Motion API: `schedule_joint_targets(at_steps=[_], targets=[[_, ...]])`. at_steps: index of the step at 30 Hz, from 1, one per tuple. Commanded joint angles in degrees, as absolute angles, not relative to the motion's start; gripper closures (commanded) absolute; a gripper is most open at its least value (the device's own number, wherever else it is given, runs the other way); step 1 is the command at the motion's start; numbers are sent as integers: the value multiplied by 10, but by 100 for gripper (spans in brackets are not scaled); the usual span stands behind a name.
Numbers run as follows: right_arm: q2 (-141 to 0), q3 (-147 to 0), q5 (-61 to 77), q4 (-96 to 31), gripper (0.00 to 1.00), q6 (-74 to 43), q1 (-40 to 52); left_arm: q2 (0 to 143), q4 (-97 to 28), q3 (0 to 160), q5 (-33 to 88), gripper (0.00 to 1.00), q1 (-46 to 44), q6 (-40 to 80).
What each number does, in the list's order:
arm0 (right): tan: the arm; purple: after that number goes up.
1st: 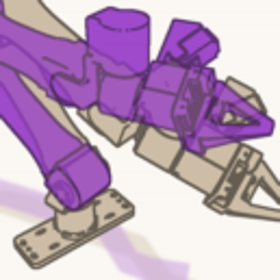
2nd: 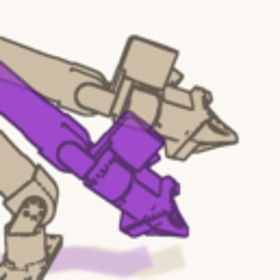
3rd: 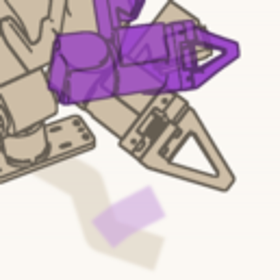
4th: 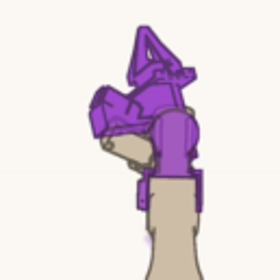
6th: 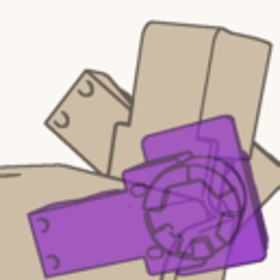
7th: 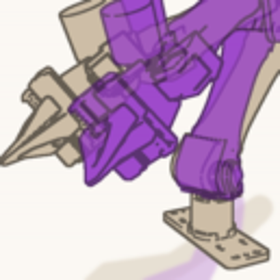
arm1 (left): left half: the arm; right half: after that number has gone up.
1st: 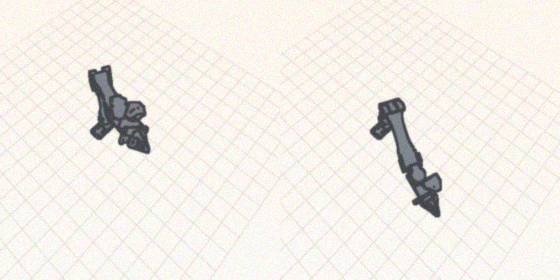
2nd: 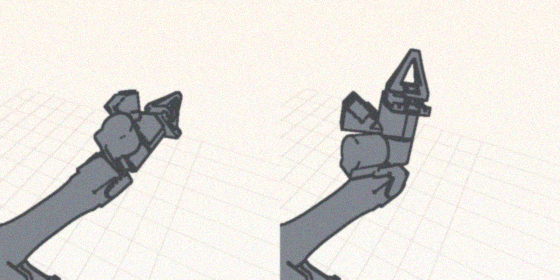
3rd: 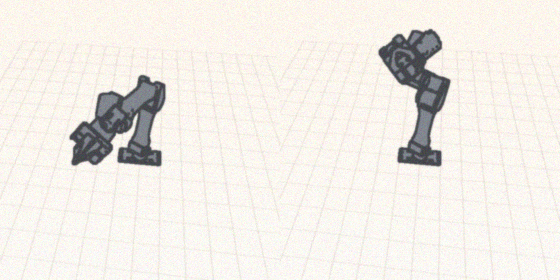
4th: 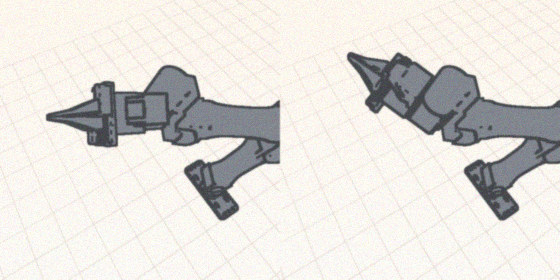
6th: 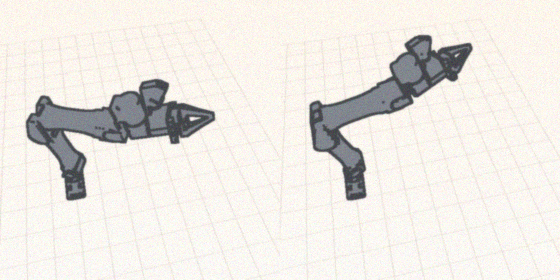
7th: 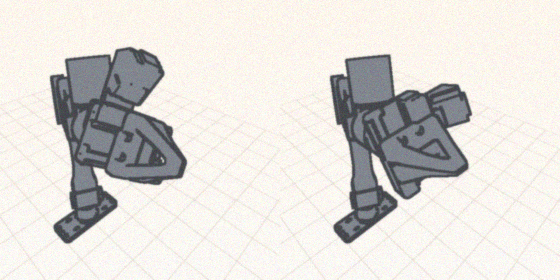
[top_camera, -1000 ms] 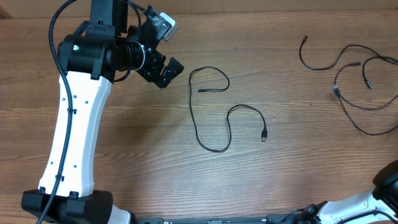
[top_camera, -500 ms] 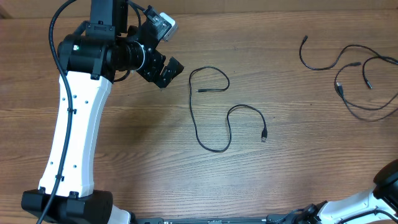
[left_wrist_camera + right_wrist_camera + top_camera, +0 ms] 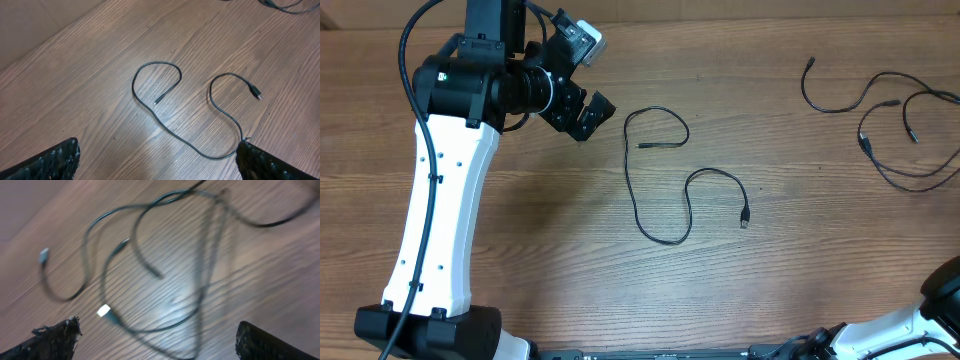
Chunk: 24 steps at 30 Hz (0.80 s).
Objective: Untangle cables
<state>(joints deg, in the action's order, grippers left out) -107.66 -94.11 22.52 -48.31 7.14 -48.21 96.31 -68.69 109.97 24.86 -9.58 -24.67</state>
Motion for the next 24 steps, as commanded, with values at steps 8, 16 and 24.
schedule_joint_targets(at_steps=[8, 16, 24], targets=[[-1078, -939, 406, -565, 0, 225, -408, 954, -688, 1105, 249, 1, -90, -262], [-1078, -939, 343, -623, 0, 301, -275, 954, -688, 1105, 249, 0, -90, -262], [-1078, -939, 333, -625, 0, 301, -148, 954, -688, 1105, 249, 0, -90, -262]])
